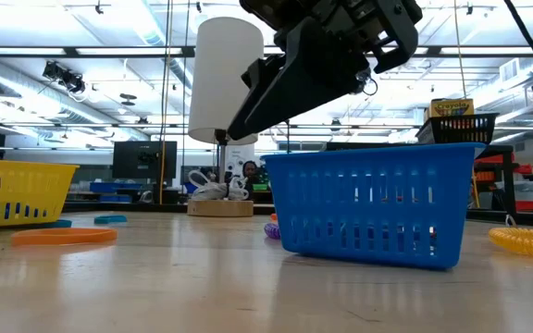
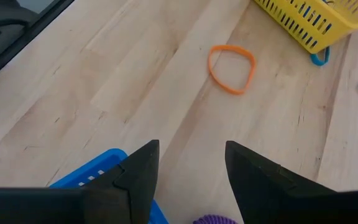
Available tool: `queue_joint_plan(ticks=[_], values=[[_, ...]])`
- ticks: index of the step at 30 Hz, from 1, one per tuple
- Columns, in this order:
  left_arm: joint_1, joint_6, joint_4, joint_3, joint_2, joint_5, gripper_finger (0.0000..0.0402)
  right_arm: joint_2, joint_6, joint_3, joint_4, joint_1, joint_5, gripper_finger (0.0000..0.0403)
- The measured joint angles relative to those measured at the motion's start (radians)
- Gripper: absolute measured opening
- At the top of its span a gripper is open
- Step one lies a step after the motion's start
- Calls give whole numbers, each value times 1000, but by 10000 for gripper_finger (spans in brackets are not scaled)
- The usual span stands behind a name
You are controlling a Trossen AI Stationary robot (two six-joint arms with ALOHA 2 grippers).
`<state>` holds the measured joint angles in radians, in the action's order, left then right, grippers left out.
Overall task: Pick & Place Office Desk Supplies
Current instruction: Put the purple spring keychain into the yellow bin
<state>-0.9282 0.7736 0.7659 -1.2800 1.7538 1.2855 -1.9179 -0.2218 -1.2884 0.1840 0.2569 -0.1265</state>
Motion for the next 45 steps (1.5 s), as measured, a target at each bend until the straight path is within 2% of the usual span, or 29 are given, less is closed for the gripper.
queue_joint_plan(ticks=[8,11,15,23,29,32,36,38,42,45], values=[[83,-734,-721,7,0,-351,187,0,-3,0,0,0,0,192],[129,-935,-924,7,0,-548,187,0,-3,0,1,0,0,192],[206,-1098,-1065,8,0,-773,187,0,-3,2,3,0,-17,192],[339,-1177,-1064,9,-60,-1052,187,0,19,3,87,18,-35,192],[389,-1216,-1015,21,-131,-1086,187,0,27,63,34,44,-38,192],[418,-1251,-1139,69,-176,-1125,187,1,37,128,-68,48,-38,192],[469,-1265,-1471,162,-237,-1218,187,3,74,213,-206,48,-42,192],[500,-1262,-1576,216,-274,-1251,187,4,96,236,-255,47,-42,192],[558,-1243,-1581,326,-342,-1252,187,4,107,244,-278,51,-38,192],[593,-1214,-1575,400,-373,-1212,187,2,93,245,-298,54,-38,192]])
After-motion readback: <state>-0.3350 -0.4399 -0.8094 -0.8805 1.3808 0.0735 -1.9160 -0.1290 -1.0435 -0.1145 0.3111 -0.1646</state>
